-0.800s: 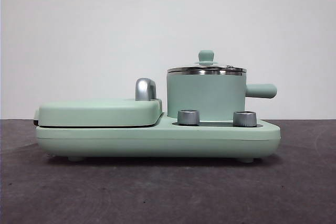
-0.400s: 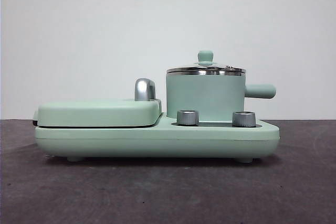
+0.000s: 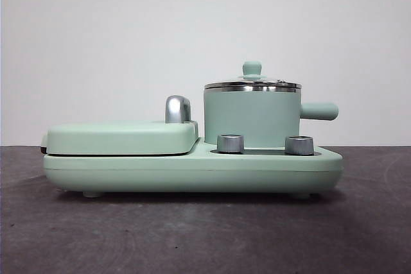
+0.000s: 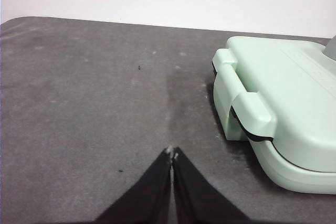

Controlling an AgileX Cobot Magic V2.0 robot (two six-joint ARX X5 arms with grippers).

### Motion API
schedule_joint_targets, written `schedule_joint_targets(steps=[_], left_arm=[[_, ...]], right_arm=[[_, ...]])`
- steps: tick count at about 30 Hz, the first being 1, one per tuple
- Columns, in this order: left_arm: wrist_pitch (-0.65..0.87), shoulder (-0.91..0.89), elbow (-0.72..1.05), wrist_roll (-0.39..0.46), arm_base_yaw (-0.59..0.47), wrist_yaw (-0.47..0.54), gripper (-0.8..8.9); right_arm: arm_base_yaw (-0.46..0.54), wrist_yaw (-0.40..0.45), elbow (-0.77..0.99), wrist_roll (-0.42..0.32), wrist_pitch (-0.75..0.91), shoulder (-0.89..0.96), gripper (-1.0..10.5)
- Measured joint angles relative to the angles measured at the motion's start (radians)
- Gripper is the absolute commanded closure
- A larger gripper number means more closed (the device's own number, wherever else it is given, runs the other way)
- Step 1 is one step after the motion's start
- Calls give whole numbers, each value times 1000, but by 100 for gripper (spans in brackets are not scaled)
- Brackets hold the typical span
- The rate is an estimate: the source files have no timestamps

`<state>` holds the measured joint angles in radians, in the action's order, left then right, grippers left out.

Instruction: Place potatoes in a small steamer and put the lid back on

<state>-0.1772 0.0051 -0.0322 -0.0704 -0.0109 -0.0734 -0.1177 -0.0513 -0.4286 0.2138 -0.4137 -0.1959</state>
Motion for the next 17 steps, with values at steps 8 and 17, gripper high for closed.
schedule_joint_targets(steps=[8,17], left_arm=[[0,0,0,0,0,0,808],[0,0,0,0,0,0,808]], right_arm=[[113,-25,332,-185,183,166,927],[120,-27,407,-246,244,189,927]])
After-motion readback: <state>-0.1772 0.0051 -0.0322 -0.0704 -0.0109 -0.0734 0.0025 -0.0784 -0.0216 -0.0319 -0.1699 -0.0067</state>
